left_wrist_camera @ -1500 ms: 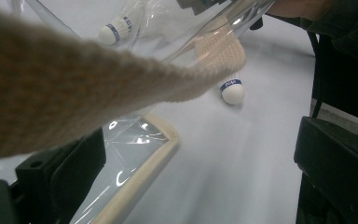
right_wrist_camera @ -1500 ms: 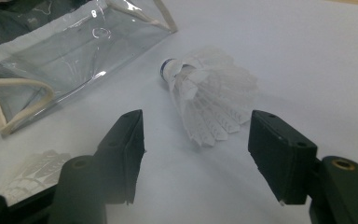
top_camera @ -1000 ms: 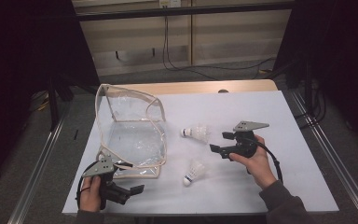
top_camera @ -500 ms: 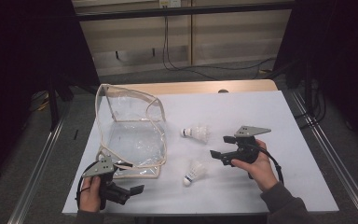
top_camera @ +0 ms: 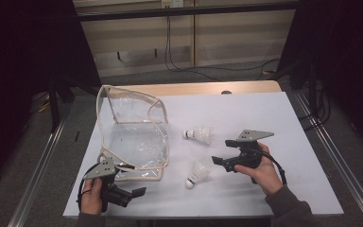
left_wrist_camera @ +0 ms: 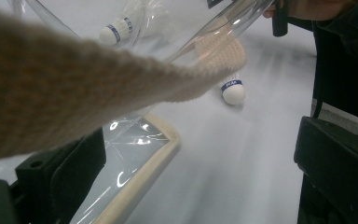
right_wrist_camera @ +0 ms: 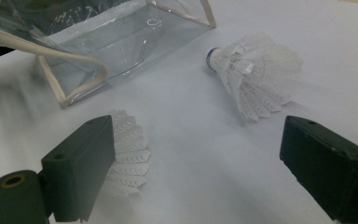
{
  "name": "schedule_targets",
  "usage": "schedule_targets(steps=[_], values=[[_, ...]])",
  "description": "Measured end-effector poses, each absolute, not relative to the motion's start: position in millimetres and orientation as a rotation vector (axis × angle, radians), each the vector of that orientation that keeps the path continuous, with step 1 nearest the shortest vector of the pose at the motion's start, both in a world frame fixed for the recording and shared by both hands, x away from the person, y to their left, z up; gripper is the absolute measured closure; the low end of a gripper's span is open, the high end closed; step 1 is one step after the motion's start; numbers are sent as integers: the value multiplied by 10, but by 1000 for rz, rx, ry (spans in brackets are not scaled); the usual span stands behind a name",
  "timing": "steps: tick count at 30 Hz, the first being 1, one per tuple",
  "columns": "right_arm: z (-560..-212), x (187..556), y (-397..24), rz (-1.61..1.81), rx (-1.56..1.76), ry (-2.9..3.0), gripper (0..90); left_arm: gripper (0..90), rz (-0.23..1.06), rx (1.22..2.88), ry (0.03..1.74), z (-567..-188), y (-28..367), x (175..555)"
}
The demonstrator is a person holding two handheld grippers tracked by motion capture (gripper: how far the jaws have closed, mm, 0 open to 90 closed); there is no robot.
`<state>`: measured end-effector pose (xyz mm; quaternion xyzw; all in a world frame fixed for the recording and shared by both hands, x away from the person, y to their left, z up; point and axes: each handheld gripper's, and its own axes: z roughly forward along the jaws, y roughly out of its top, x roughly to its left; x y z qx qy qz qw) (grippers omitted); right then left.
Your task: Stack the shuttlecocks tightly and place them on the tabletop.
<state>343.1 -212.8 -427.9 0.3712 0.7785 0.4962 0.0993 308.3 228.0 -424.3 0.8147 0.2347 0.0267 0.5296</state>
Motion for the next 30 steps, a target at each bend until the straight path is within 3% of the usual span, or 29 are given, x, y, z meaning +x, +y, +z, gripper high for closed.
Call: schedule_targets(steps=[30], values=[[-4306,3319,-1793,1485,1015,2435,74,21,65,1950,559,-4245,2280,3084]])
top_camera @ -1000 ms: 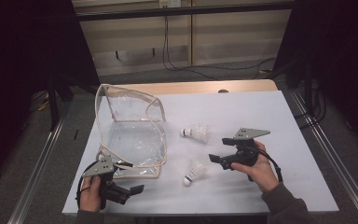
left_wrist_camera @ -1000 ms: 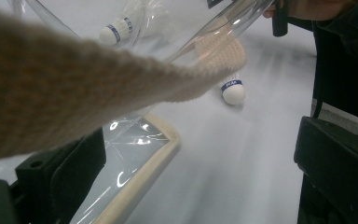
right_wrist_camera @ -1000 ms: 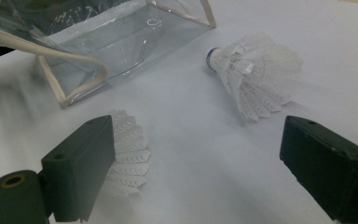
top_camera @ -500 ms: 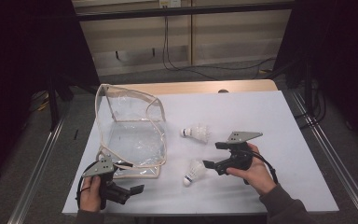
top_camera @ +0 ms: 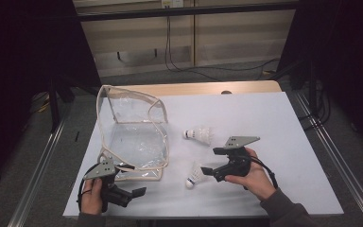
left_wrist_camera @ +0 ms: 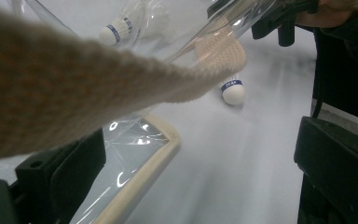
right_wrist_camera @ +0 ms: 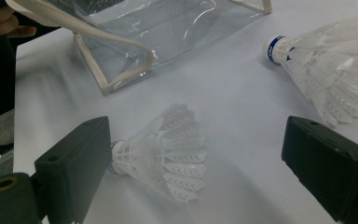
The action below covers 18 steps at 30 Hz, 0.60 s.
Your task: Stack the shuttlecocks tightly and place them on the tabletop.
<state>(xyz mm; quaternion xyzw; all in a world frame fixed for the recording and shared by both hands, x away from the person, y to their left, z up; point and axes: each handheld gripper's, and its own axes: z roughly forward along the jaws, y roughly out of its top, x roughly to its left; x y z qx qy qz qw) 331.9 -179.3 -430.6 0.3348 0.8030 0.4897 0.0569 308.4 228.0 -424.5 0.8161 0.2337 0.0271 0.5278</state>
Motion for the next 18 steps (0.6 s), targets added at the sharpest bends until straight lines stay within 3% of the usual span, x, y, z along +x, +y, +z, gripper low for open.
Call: schedule_targets(steps=[18], values=[[-4401,3267,-1657,1444,945,2552,176,20,62,1949,558,-4248,2276,3084]])
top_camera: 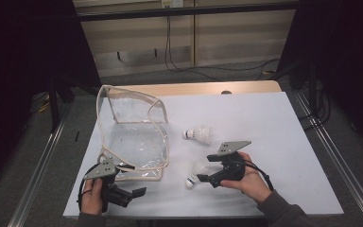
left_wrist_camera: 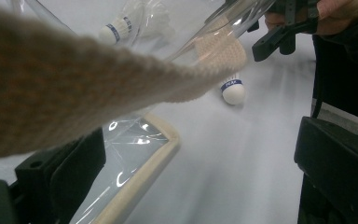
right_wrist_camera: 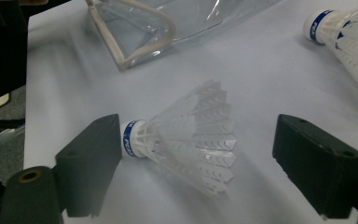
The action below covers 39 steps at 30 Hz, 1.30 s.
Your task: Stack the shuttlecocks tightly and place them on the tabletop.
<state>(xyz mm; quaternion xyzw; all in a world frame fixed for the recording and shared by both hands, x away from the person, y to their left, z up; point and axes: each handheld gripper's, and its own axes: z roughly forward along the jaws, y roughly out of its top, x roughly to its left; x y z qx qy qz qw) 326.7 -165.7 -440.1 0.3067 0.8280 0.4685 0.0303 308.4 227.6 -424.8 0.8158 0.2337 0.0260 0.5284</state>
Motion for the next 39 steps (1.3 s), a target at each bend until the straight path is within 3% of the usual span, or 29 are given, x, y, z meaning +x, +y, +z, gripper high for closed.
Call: schedule_targets(steps=[17,25,39], values=[[-4419,3225,-1618,1456,814,2646,708,20,63,1950,561,-4246,2275,3084],[-4392,3221,-1644,1523,776,2680,876,20,65,1951,561,-4244,2274,3083],[-4234,3297,-1917,1523,826,2571,900,21,73,1950,559,-4235,2273,3082]])
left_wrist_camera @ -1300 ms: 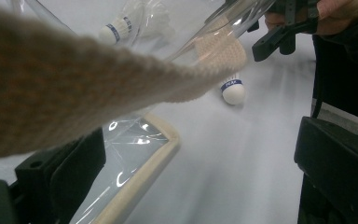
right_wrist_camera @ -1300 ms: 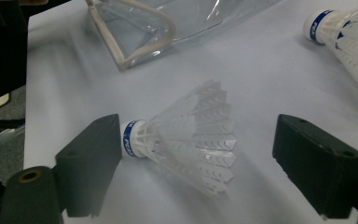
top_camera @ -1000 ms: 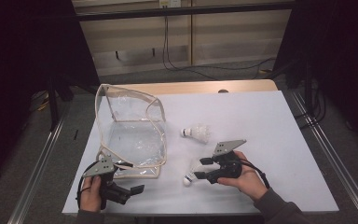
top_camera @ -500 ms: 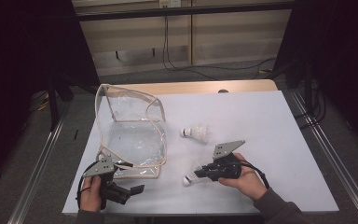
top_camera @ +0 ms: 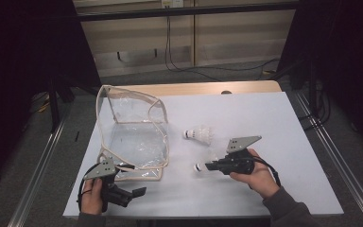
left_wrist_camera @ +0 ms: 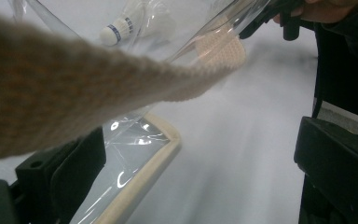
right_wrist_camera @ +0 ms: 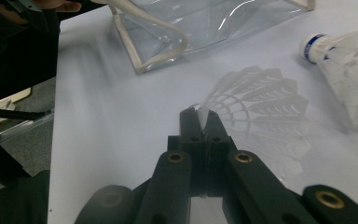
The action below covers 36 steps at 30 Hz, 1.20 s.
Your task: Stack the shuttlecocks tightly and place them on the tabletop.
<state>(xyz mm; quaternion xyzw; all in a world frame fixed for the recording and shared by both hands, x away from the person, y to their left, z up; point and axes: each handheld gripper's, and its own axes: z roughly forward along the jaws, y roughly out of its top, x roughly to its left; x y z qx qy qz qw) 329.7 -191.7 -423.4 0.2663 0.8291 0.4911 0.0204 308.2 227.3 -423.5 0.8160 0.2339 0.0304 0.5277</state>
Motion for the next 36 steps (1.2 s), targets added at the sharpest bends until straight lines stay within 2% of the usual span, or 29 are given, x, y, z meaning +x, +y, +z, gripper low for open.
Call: schedule_targets(steps=[15,36], values=[[-4154,3395,-2265,1468,934,2469,900,21,74,1953,560,-4229,2272,3080],[-4158,3425,-2387,1459,979,2418,900,21,74,1952,561,-4229,2271,3080]])
